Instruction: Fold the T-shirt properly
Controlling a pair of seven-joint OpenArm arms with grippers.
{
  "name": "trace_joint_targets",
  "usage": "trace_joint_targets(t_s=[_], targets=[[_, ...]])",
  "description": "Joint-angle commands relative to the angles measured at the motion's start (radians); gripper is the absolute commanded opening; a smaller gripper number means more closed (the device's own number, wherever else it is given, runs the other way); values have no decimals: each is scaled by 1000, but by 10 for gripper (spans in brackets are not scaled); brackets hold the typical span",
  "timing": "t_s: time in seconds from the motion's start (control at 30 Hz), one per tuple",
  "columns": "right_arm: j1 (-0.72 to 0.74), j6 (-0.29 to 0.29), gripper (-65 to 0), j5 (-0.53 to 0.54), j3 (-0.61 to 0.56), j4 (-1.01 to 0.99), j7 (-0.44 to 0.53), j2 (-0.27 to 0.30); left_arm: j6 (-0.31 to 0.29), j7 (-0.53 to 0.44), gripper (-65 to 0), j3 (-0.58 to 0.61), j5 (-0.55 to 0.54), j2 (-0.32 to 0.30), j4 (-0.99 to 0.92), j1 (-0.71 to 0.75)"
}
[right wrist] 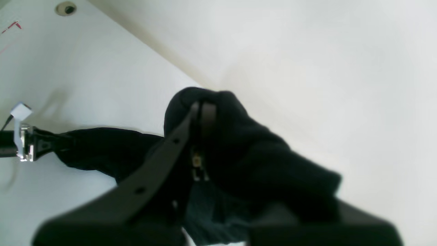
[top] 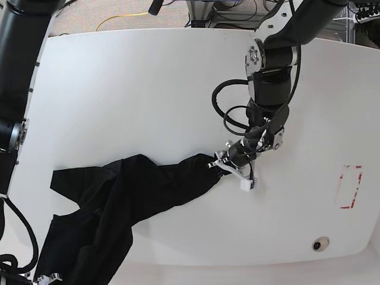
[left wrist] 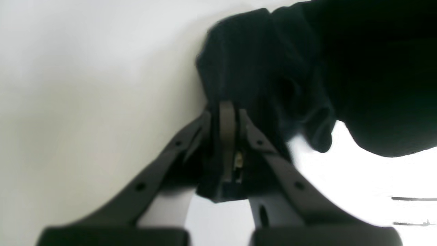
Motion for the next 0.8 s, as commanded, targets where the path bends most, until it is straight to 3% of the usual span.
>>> trace_joint_targets(t_s=[0.0,0.33,0.5,0.77], targets=[[43,-6,-650,1,10,9,44,32,14,18,-650,-4,-37,-62,98,-21],[43,-11,-650,-2,10,7,58,52,11,127,-650,-7,-117,-196,474,94],[43,-11,-650,-4,9,7,62,46,16,215,-650,-12,-204,-296,746,144],[43,-11,-650,-57,5,-13,94,43,8,307,-650,-96,-324,-461,947,107]])
